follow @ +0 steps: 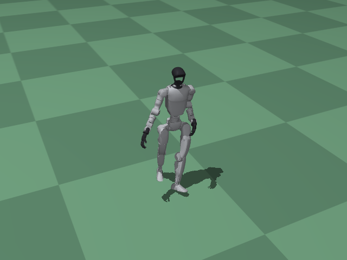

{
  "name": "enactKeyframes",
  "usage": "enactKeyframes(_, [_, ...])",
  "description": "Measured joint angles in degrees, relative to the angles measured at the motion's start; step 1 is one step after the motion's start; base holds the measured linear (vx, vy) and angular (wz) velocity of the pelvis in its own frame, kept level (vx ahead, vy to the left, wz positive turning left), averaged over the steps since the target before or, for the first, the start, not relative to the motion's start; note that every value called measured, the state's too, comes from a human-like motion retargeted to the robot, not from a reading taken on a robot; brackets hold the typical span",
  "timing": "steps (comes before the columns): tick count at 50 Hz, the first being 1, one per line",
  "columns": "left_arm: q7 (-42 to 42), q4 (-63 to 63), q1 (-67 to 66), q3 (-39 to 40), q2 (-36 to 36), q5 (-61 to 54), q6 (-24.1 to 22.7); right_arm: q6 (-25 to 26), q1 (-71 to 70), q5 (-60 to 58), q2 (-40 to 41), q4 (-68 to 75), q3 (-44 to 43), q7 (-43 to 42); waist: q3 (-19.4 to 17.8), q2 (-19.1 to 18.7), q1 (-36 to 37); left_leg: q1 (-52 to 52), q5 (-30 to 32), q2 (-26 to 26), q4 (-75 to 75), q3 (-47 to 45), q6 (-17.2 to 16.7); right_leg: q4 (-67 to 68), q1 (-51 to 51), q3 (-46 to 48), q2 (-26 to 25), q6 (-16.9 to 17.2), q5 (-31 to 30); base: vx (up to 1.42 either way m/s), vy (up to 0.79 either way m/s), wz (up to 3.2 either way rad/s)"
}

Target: Walk run

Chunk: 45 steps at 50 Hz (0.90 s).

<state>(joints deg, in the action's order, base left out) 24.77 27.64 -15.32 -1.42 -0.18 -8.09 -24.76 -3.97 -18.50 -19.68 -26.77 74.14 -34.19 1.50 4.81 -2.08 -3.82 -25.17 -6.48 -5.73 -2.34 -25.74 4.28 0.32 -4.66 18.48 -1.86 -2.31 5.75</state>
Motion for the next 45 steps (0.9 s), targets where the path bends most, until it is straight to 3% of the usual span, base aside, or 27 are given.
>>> enactKeyframes(3, [0.0, 0.2, -0.1, 0.8, -1.0, -0.1, 0.3, -0.4, 0.2, 0.7, 0.3, -2.6, -0.2, -3.1, 0.1, 1.1, 0.9, 1.4, 0.8, -1.4, 2.5, -2.6, 4.7, 2.3, -2.0, 0.2, -0.9, 2.0, -0.2, 0.84, -0.23, 0.58])
enactKeyframes(5, [0.2, 0.6, -0.4, 1.8, -1.6, 0.0, 0.6, -1.5, 1.2, 1.4, 1.6, -3.3, 0.0, -4.5, 0.6, 2.6, 3.0, 2.0, 1.6, -0.3, -0.6, -4.7, 8.4, 4.9, -2.8, 0.1, 0.2, 5.4, -3.1, 0.78, -0.18, -0.34])
enactKeyframes(7, [-0.1, 0.9, -1.2, 2.6, -1.8, 0.1, 0.8, -2.9, 2.9, 0.0, 4.0, -3.3, -0.3, -3.5, 1.2, 3.5, 5.6, 2.5, 6.1, 0.1, -1.6, -3.1, 10.7, 8.8, -3.7, 0.5, 0.9, 10.2, -10.6, 0.94, -0.27, -0.59])
enactKeyframes(10, [-0.6, 1.6, -1.2, 3.7, -1.5, -0.4, 1.5, -3.5, 6.8, -5.8, 8.7, -2.1, -1.5, 0.8, 1.5, 3.4, 6.6, 2.0, 1.9, 2.1, -7.2, 6.9, 10.7, 19.9, -1.0, -4.5, -1.0, 16.6, -26.5, 0.98, -0.19, 0.21])
enactKeyframes(13, [-1.1, 2.4, 1.6, 3.6, -1.1, -1.1, 2.6, -2.9, 11.4, -9.5, 12.4, 1.9, -1.4, 1.7, 0.1, -1.4, 3.9, 5.0, -0.8, 4.9, -10.1, 9.7, 10.7, 36.0, 6.2, -10.4, -7.5, 16.7, -31.2, 0.79, 0.12, 1.73])
enactKeyframes(16, [-1.9, 2.8, 4.2, 1.4, -1.4, -1.5, 3.0, -1.9, 17.5, -10.6, 14.7, 8.4, -1.1, 2.4, -0.1, -4.1, 4.0, 9.6, -1.3, 3.8, -8.1, 13.2, 10.7, 44.0, 12.0, -15.4, -9.0, 15.8, -22.4, 0.7, 0.12, 1.85])
enactKeyframes(20, [-1.5, 1.5, 6.4, -1.0, -1.5, -2.5, 2.8, -2.0, 26.4, -10.4, 18.9, 16.4, 1.6, 6.2, 0.1, -6.8, -0.1, 14.2, 0.0, 1.0, -5.3, 22.9, 10.4, 43.5, 18.5, -13.3, -2.1, 8.8, -12.2, 0.69, 0.06, 2.64])
enactKeyframes(22, [-0.6, 0.4, 7.3, -1.8, -1.3, -2.5, 2.5, -3.0, 30.2, -10.9, 21.2, 19.5, 3.2, 8.0, 0.3, -7.4, -1.9, 16.0, 0.3, -0.8, -4.6, 28.6, 10.5, 37.6, 20.4, -13.6, 1.1, 7.3, -10.2, 0.62, -0.07, 2.71])
enactKeyframes(28, [0.2, -0.6, 9.8, -1.5, 0.0, -2.2, 2.4, -3.7, 36.7, -15.9, 27.3, 23.3, 8.2, 18.5, -1.7, -3.8, -5.4, 22.9, 0.3, -7.8, -4.1, 41.4, 10.7, 13.4, 23.0, -31.9, 2.3, 8.9, -9.7, 0.59, -0.22, 2.08])
enactKeyframes(31, [-0.7, -0.5, 9.3, -0.8, 0.6, -2.2, 2.1, -3.9, 36.9, -19.7, 27.1, 23.3, 10.2, 24.5, -3.3, -2.4, -5.9, 26.9, -0.1, -9.6, -4.7, 45.3, 10.2, 3.4, 25.2, -33.7, 3.8, 9.5, -8.6, 0.59, -0.22, 1.14])
enactKeyframes(32, [-1.0, -0.4, 8.8, -0.3, 0.8, -2.2, 2.1, -3.7, 36.6, -20.7, 26.5, 23.3, 10.8, 25.2, -3.8, -2.3, -6.1, 28.1, -0.1, -9.6, -4.9, 45.9, 9.9, 0.6, 25.9, -32.9, 3.5, 11.2, -7.5, 0.79, -0.28, 0.74])
enactKeyframes(33, [-1.1, -0.2, 8.2, 0.1, 0.8, -2.2, 2.0, -3.3, 36.2, -21.3, 25.6, 23.3, 11.4, 24.9, -4.2, -2.1, -6.1, 29.4, 0.0, -9.7, -5.0, 45.8, 9.6, -1.8, 26.1, -32.0, 3.1, 15.7, -5.7, 0.88, -0.42, 0.43])
enactKeyframes(35, [-1.3, 0.5, 6.7, 1.6, 1.4, -2.5, 1.8, -1.6, 34.7, -21.7, 23.6, 23.3, 12.5, 22.0, -5.4, -1.8, -5.3, 32.5, -0.9, -6.7, -6.4, 43.8, 6.8, -3.8, 25.8, -24.3, -0.5, 17.3, -4.1, 0.75, -0.43, 0.1])
enactKeyframes(37, [-1.8, 1.3, 5.3, 2.3, 0.6, -3.2, 1.9, 0.9, 32.2, -21.0, 20.9, 23.3, 11.7, 16.6, -4.6, -1.6, -6.7, 32.9, 3.1, -9.1, -5.9, 42.6, 6.4, -2.9, 26.2, -24.6, 1.7, 15.2, -6.9, 0.8, 0.08, 0.6])
enactKeyframes(38, [-2.1, 1.7, 4.4, 2.3, 0.5, -3.6, 2.1, 1.9, 31.0, -20.4, 19.6, 23.3, 10.6, 14.1, -3.8, -1.8, -7.3, 32.9, 4.9, -9.1, -6.5, 42.4, 4.9, -1.6, 25.9, -28.0, 0.5, 12.5, -7.4, 0.84, 0.02, 1.27])
enactKeyframes(40, [-2.4, 2.5, 2.6, 1.5, 0.1, -4.3, 2.4, 3.0, 29.5, -18.4, 17.4, 22.4, 6.9, 10.3, -3.0, -2.9, -11.0, 33.1, 10.1, -8.8, -10.6, 44.0, 0.9, 1.2, 25.9, -23.0, 2.9, 14.1, -11.6, 0.84, -0.11, 2.08])
enactKeyframes(42, [-1.6, 4.0, 1.8, 1.2, -0.7, -3.4, 2.8, 2.6, 28.6, -13.9, 15.7, 21.0, 3.3, 9.1, -1.9, -5.0, -11.9, 31.0, 20.2, -7.0, -17.0, 41.8, -6.3, 3.3, 24.4, -28.5, 1.7, 11.4, -9.7, 0.85, -0.17, 1.88])
enactKeyframes(43, [-1.4, 4.9, 1.7, 0.8, -1.3, -2.5, 3.0, 2.0, 28.2, -10.8, 14.8, 20.6, 1.7, 9.1, -1.3, -5.6, -11.4, 28.8, 24.9, -5.8, -21.1, 38.7, -11.7, 4.6, 24.2, -27.0, 2.0, 10.4, -9.0, 0.94, -0.12, 1.59])
enactKeyframes(45, [-1.7, 5.5, 2.2, -0.5, -2.3, -1.7, 3.4, 1.1, 25.9, -3.4, 12.2, 20.7, -0.3, 10.1, 0.0, -4.7, -11.1, 23.1, 30.9, -4.7, -29.7, 28.3, -19.3, 7.0, 23.4, -24.8, 6.9, 10.2, -6.3, 0.81, 0.15, 1.85])
